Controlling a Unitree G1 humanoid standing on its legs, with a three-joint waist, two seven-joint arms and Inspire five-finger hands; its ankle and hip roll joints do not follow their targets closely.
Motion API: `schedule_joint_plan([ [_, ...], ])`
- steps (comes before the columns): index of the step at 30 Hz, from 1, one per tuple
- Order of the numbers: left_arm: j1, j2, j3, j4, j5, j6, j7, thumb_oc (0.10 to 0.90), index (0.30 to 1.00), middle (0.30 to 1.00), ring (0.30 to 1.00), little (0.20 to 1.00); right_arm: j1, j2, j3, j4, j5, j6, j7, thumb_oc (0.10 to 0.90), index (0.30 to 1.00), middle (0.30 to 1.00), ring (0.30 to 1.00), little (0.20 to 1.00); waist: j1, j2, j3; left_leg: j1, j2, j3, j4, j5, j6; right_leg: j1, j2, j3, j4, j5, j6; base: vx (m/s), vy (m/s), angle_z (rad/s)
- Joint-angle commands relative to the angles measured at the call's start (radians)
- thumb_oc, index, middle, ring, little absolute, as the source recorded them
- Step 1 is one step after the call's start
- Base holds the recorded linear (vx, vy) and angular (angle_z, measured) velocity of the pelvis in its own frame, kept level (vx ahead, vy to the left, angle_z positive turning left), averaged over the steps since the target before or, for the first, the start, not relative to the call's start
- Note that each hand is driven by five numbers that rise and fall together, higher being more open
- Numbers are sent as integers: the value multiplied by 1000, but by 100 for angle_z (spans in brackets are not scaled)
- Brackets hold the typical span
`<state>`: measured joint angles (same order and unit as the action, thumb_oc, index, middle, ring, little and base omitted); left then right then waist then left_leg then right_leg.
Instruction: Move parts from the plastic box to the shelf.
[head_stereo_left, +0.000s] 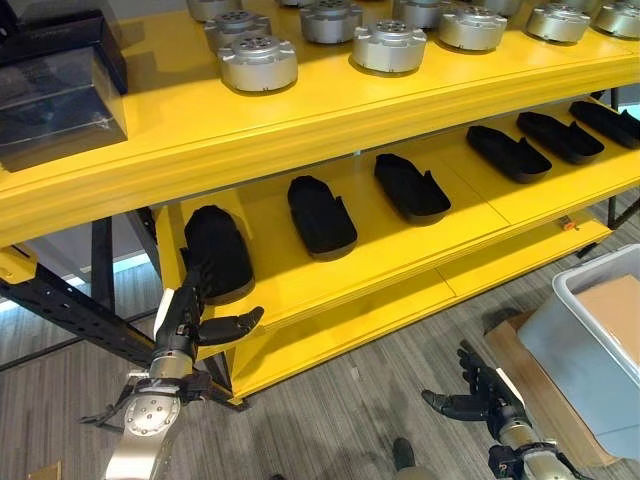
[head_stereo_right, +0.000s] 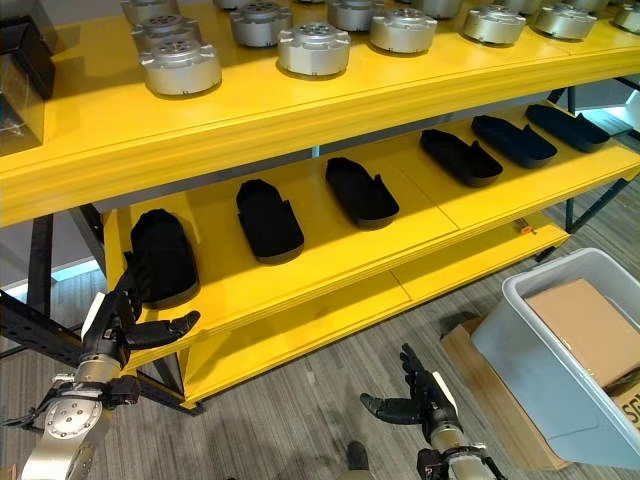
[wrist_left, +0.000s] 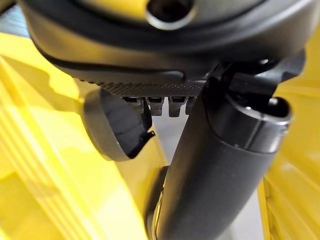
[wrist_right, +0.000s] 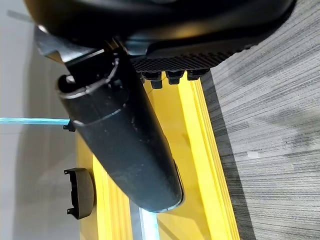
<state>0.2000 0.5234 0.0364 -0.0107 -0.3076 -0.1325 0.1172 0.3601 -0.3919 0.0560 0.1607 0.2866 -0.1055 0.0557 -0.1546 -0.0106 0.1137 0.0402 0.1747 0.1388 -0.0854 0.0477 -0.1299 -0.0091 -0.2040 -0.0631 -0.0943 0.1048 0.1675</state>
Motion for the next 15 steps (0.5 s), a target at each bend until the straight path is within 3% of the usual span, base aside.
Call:
schedule_joint_plan([
  [1,-139,28,53,-20,89,-105,10,900,1000,1000,1000,1000,-45,-25,-67,-101,13,-100,1,900,1000,1000,1000,1000,-3,-1,-42,49,51,28,-1,-43,1,73,-26,-12,34,-96,13,0,0,0],
  [9,-255,46,-29,121,273,-71,63,900,1000,1000,1000,1000,-47,-32,-59,-100,14,-102,-7,900,1000,1000,1000,1000,-18,-2,-42,50,50,32,-1,-43,1,71,-27,-8,36,-96,13,0,0,0],
  [15,-372,116,-88,234,416,-44,88,900,1000,1000,1000,1000,-38,-39,-57,-95,23,-100,-12,900,1000,1000,1000,1000,-31,0,-43,51,53,37,0,-42,-1,65,-27,-1,39,-97,16,8,-1,-2],
])
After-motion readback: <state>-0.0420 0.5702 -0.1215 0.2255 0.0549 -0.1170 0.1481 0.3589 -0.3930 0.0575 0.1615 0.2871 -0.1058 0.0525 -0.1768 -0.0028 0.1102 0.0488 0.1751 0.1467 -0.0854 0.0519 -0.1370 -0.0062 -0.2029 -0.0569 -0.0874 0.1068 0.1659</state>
